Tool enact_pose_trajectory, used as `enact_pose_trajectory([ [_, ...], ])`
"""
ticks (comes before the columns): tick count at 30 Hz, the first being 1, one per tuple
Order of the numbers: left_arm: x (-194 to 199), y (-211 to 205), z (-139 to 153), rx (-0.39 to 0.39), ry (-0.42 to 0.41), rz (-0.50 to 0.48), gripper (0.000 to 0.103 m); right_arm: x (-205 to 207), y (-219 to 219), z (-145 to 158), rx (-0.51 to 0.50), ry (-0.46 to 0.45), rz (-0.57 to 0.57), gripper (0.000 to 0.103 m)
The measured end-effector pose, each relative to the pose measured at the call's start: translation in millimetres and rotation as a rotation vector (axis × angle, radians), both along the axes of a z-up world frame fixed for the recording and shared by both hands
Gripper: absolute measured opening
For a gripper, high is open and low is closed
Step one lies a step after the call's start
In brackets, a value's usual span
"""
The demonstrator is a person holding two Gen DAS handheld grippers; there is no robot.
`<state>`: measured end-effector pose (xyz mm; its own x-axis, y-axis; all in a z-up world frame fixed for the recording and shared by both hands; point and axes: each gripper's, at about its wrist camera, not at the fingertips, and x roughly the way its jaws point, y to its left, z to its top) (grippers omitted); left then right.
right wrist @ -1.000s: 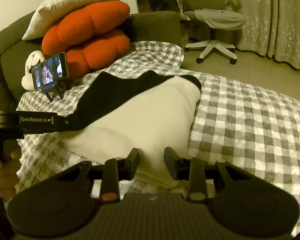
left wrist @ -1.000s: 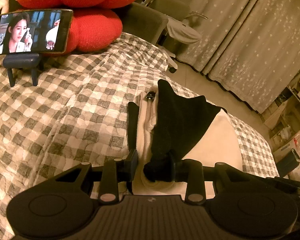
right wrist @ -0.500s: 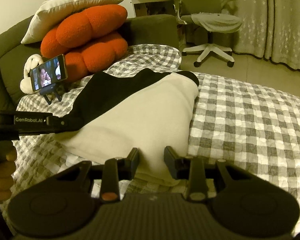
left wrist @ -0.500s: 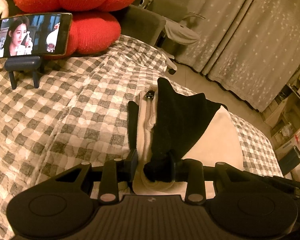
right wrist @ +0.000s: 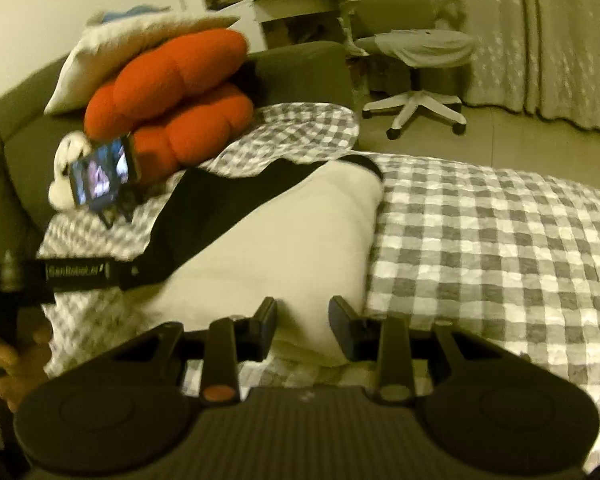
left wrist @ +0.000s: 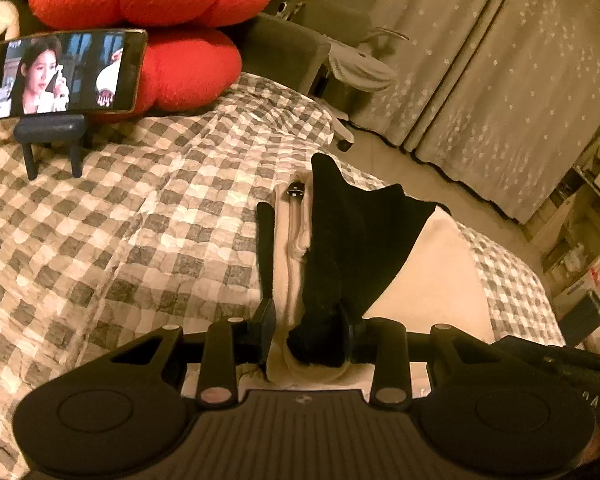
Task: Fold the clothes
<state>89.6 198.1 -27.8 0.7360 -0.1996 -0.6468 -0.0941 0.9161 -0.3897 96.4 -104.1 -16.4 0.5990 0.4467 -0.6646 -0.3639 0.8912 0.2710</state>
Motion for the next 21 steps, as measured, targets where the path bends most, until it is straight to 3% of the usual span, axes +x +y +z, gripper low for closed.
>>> enact_pose_trajectory([
  [2, 1, 1, 1, -0.015, 0.004, 0.003, 0.035, 5, -6, -4, 0.031, 0.035, -0.014, 0.033],
  [8, 2, 5, 2, -0.056, 0.013, 0.013, 0.038, 8, -3, -11, -0.004, 0.058, -0.016, 0.037],
  [12, 1, 6, 4, -0.06, 0.0, 0.015, 0.037, 4, -5, 0, 0.02, 0.036, -0.01, 0.034],
  [17, 2, 6, 4, -0.056, -0.005, 0.016, 0.037, 6, 4, -10, -0.029, 0.039, -0.007, 0.037],
  [21, 3, 5, 5, -0.053, -0.01, 0.016, 0.039, 6, 1, -8, -0.011, 0.038, -0.009, 0.038],
])
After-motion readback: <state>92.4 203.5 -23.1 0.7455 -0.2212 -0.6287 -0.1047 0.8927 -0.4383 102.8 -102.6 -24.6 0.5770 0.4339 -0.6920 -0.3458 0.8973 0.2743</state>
